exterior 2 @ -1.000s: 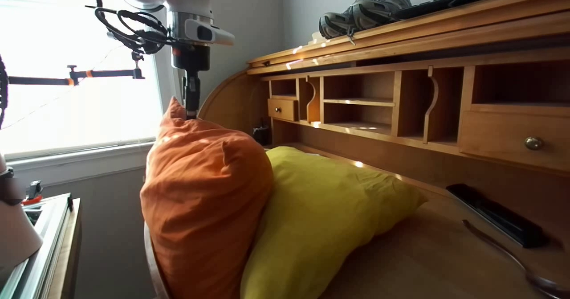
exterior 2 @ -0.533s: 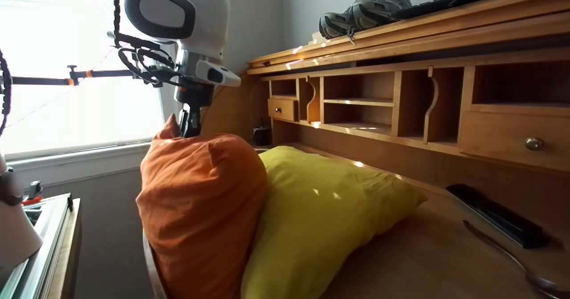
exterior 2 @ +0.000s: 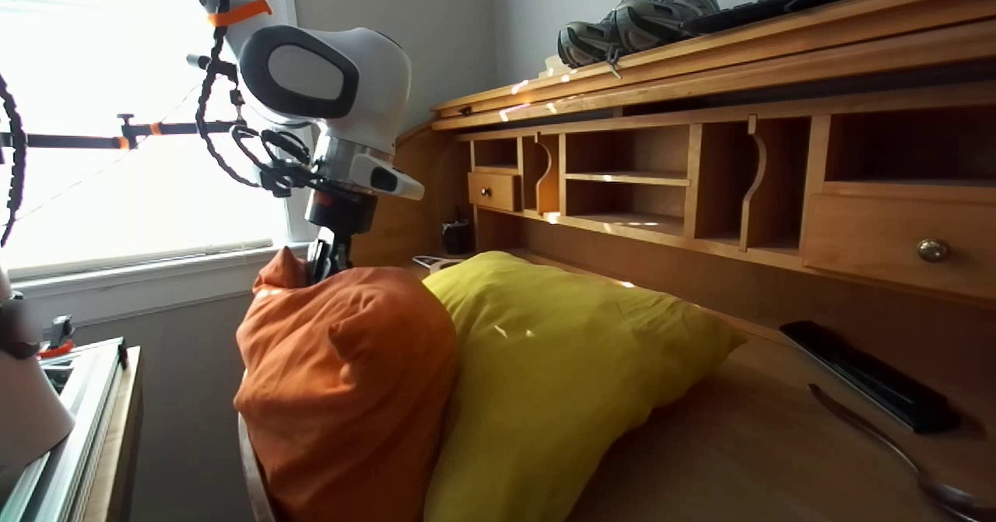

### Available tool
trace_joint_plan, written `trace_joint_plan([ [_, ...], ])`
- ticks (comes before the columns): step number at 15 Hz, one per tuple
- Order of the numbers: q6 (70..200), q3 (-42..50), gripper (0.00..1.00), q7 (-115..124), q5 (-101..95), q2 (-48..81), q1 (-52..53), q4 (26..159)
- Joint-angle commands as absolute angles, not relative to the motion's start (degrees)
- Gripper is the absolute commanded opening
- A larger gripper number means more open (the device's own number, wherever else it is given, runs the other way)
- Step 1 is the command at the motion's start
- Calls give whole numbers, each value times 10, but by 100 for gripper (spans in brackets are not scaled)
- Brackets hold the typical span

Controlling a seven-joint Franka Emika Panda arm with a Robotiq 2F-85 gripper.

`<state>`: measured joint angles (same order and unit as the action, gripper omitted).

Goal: Put the orange pillow on the headrest of the chair

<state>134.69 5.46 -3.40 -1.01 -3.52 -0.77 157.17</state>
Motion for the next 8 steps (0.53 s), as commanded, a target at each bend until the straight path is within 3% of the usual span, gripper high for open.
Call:
trace_joint_plan([
  [1,1428,44,0,33,-95,33,-24,1571],
  [8,1502,59,0,139,-213,85,-22,1577],
])
